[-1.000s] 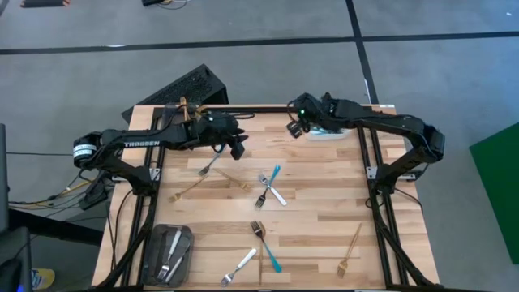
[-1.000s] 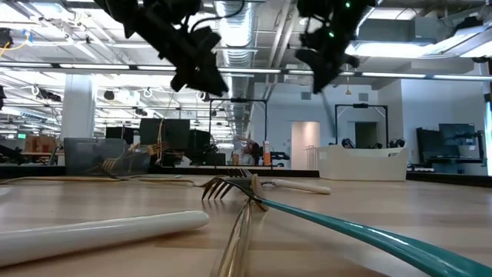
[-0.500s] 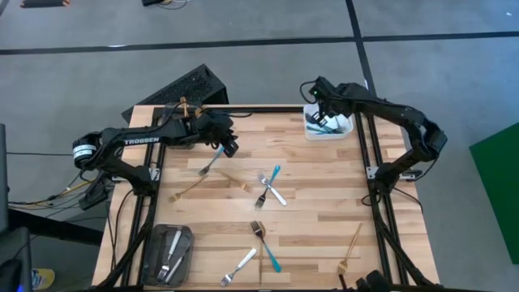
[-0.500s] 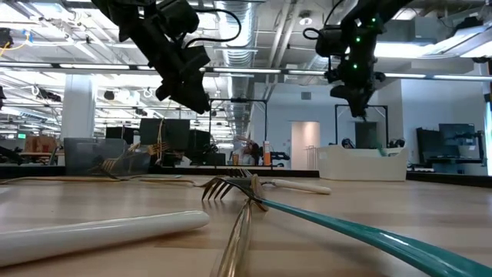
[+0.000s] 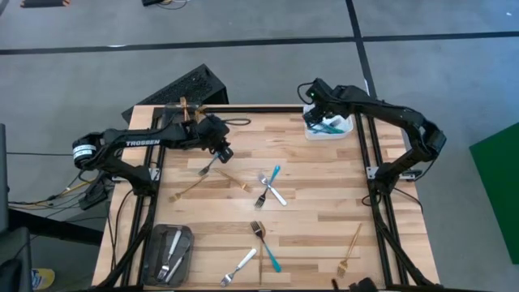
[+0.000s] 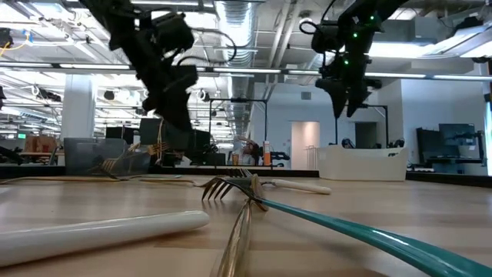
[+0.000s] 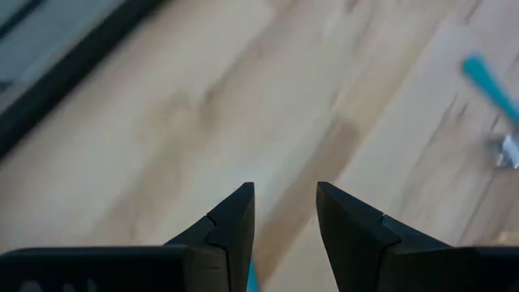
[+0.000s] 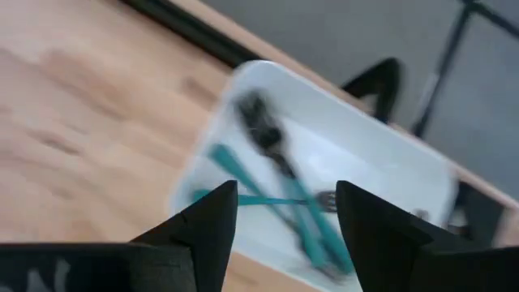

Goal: Sort silverware by color (type)
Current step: Put the blue fork into the white bin

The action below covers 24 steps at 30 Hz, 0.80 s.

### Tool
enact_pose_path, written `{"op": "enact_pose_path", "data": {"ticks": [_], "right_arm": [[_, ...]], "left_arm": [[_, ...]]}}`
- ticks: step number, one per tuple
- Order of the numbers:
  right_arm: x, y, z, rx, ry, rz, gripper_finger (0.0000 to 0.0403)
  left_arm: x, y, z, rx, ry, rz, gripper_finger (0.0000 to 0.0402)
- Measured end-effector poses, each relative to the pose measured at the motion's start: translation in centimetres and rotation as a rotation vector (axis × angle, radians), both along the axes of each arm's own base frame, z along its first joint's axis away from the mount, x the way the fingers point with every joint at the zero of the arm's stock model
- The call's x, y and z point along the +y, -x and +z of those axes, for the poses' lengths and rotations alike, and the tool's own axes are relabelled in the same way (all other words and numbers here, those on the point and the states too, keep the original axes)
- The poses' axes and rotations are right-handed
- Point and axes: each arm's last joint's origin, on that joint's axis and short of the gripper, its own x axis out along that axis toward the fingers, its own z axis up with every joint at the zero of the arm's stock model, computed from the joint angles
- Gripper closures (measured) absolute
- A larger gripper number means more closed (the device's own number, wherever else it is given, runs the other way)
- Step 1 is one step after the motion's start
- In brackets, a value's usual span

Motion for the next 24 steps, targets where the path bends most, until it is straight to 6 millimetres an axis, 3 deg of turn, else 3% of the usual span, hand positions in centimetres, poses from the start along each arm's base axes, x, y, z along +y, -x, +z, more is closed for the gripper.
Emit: {"op": "enact_pose_path", "data": {"ticks": [6, 12, 24], "right_arm": [[2.4, -2.5, 0.2, -0.137, -0.048, 0.096, 0.0179], [4.5, -4.5, 0.6, -0.220, -0.019, 0.179, 0.0180], [6.0, -5.4, 0.8, -0.257, -0.020, 0.214, 0.0181]], "left_arm": [[-0.9, 1.6, -3.1, 0.061, 0.136, 0.048, 0.0282], [-1.2, 3.2, -5.4, 0.120, 0.163, 0.101, 0.0282], [-1.7, 4.6, -7.5, 0.139, 0.265, 0.026, 0.0293]]}}
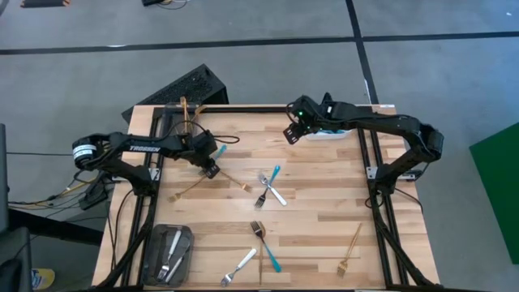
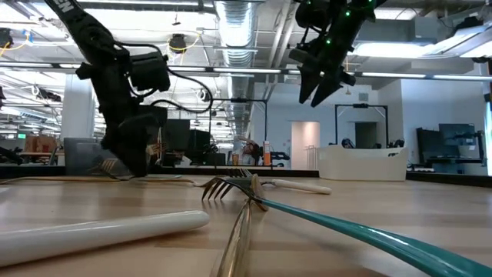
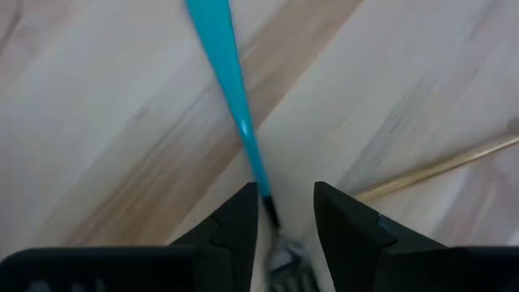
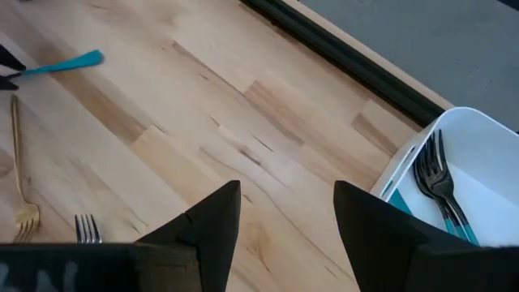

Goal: Sort silverware by color (type)
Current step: Put the blue fork into the white bin

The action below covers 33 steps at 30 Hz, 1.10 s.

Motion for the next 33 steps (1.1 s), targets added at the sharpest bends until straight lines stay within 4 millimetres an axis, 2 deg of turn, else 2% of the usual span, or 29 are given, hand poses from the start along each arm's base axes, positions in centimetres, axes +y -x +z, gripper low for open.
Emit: {"op": "enact_pose_path", "data": {"ticks": [7, 12, 15, 22, 27, 33], "right_arm": [[0.0, 0.0, 0.0, -0.012, -0.010, -0.018, 0.0181], [0.0, 0.0, 0.0, -0.016, -0.010, -0.017, 0.0181], [0.1, -0.2, 0.1, -0.044, -0.046, -0.003, 0.0181], [0.5, -1.4, 0.8, -0.259, -0.212, 0.035, 0.0181], [1.0, -2.1, 1.3, -0.373, -0.275, -0.010, 0.0181], [1.5, -3.7, 3.1, -0.600, -0.267, 0.055, 0.0179]], "left_arm": [[-0.3, 0.5, -1.4, 0.020, 0.008, 0.011, 0.0327], [-0.1, 0.1, -0.9, 0.013, 0.004, 0.022, 0.0390], [0.2, -0.6, -0.1, -0.008, 0.007, 0.017, 0.0395], [1.7, -4.1, 4.5, -0.220, -0.077, -0.066, 0.0399], [2.6, -6.5, 9.1, -0.381, -0.197, -0.126, 0.0401], [3.1, -8.5, 14.6, -0.550, -0.382, -0.221, 0.0401]]}}
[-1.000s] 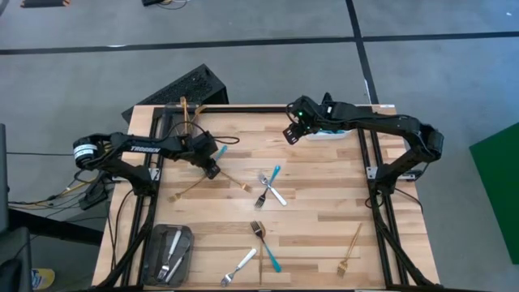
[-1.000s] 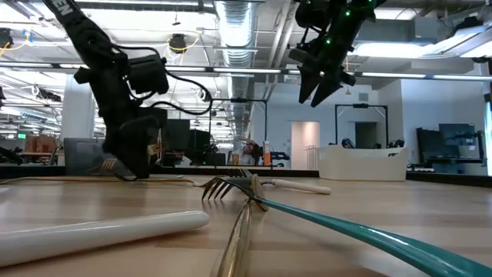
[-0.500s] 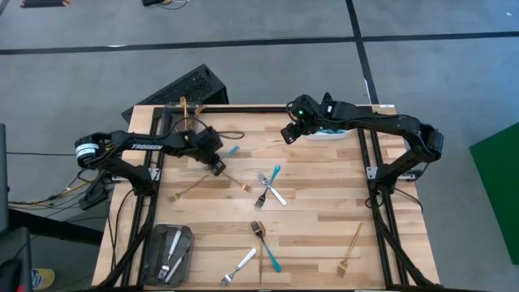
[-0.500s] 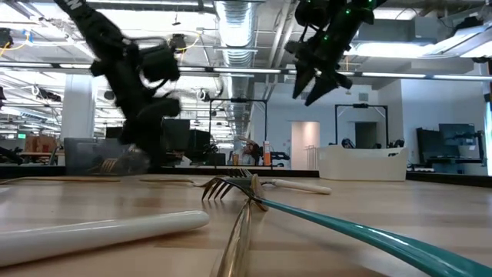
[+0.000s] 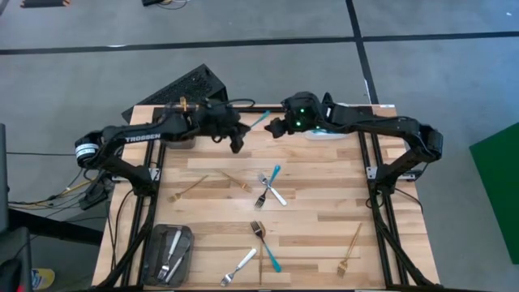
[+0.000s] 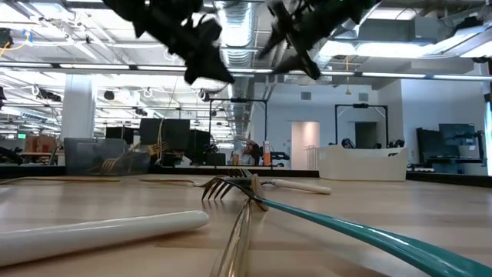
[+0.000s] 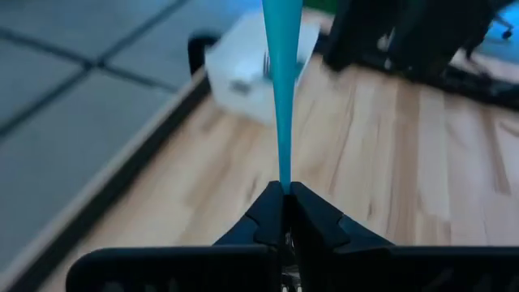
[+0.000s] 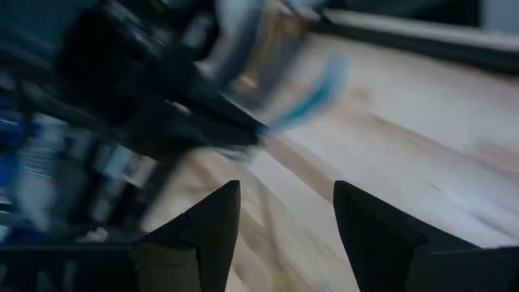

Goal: Sort silverware by color (type)
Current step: Put the blue fork into the white bin

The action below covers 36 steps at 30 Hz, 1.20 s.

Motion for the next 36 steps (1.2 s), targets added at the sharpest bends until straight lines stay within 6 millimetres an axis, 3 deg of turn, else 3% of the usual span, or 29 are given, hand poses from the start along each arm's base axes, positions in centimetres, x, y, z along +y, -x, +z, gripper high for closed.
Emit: {"op": "enact_pose_path", "data": {"ticks": [7, 14, 18, 23, 29, 36], "right_arm": [[-0.4, -0.8, 2.0, -0.212, 0.076, -0.059, 0.0176], [-0.8, -0.7, 2.2, -0.217, 0.120, -0.146, 0.0201], [-0.8, -0.7, 2.2, -0.210, 0.145, -0.143, 0.0257], [-0.8, -0.6, 2.1, -0.160, 0.233, -0.098, 0.0380], [-1.2, 0.4, 0.2, 0.138, 0.376, -0.266, 0.0383], [-1.8, 3.8, -1.8, 0.695, 0.489, -0.271, 0.0387]], "left_arm": [[0.4, -0.6, 3.2, -0.093, -0.114, 0.011, 0.0401], [0.3, -0.9, 4.2, -0.150, -0.168, -0.049, 0.0401], [0.1, -1.0, 4.3, -0.154, -0.190, -0.065, 0.0401], [0.1, -1.0, 4.2, -0.151, -0.166, -0.054, 0.0393], [0.0, -0.8, 3.7, -0.099, -0.127, -0.046, 0.0351], [-0.2, -0.2, 2.1, 0.056, -0.054, -0.042, 0.0310]]}}
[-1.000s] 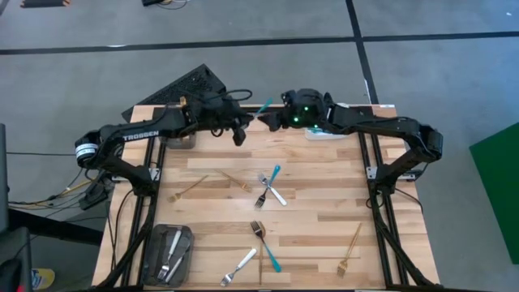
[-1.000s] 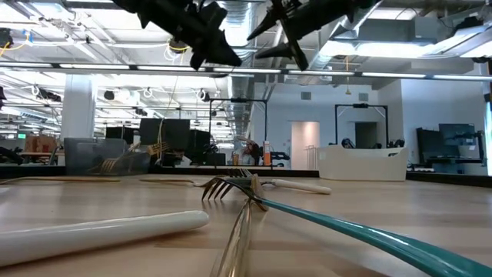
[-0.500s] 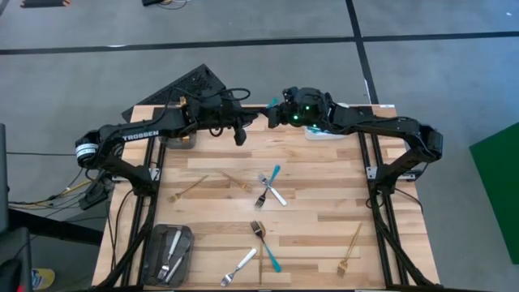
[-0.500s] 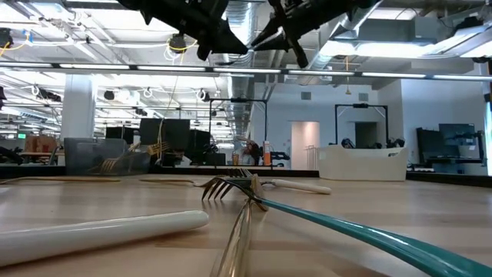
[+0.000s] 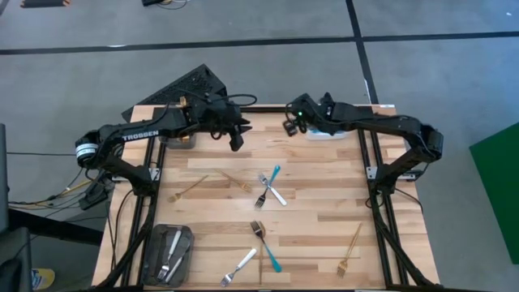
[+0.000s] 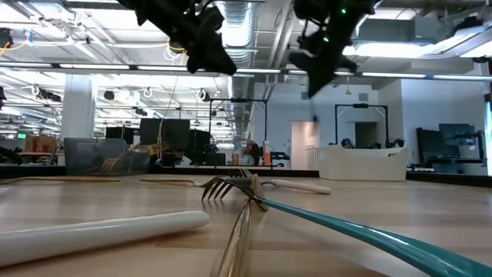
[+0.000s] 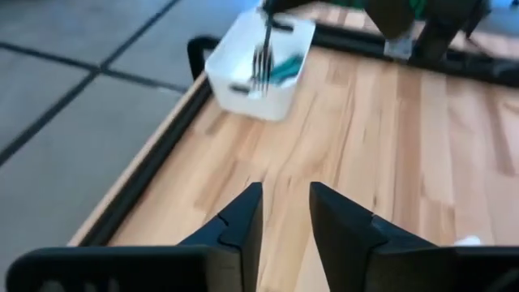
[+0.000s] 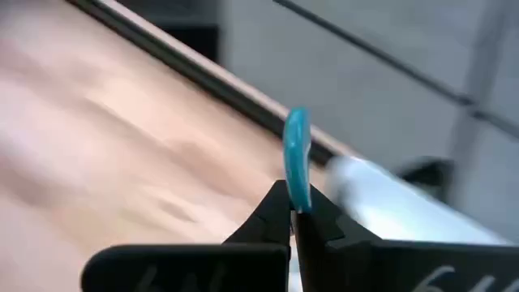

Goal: Sort silverware by color (type)
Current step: Put the blue fork into the white bin

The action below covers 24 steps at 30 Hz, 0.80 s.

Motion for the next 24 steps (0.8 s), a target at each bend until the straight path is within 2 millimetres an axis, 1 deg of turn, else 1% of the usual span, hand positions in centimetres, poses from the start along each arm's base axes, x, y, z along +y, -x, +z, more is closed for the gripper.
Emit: {"op": "enact_pose_path", "data": {"ticks": [4, 6, 10, 12, 15, 18, 22, 24], "right_arm": [[-0.5, 2.3, -0.8, 0.264, 0.024, -0.089, 0.0388], [-1.0, 3.4, -1.1, 0.356, 0.003, -0.122, 0.0388], [-2.5, 5.1, -2.2, 0.437, -0.053, -0.185, 0.0388], [-3.2, 5.9, -2.3, 0.467, -0.071, -0.207, 0.0379], [-4.2, 6.7, -2.4, 0.493, -0.081, -0.223, 0.0343], [-4.9, 7.2, -2.4, 0.525, -0.085, -0.210, 0.0293], [-5.3, 7.5, -2.4, 0.530, -0.093, -0.218, 0.0220], [-5.3, 7.5, -2.4, 0.521, -0.104, -0.211, 0.0190]], "left_arm": [[0.0, 0.2, -0.5, 0.052, 0.011, 0.017, 0.0304], [0.0, 0.3, -0.5, 0.061, 0.011, 0.029, 0.0303], [0.0, 0.3, -0.5, 0.056, 0.030, 0.047, 0.0303], [0.0, 0.3, -0.6, 0.056, 0.034, 0.049, 0.0303], [-0.1, 0.4, -0.7, 0.068, 0.043, 0.050, 0.0303], [-0.1, 0.4, -0.8, 0.072, 0.058, 0.059, 0.0303], [-0.1, 0.4, -0.8, 0.062, 0.086, 0.079, 0.0303], [-0.1, 0.5, -0.8, 0.062, 0.106, 0.091, 0.0303]]}}
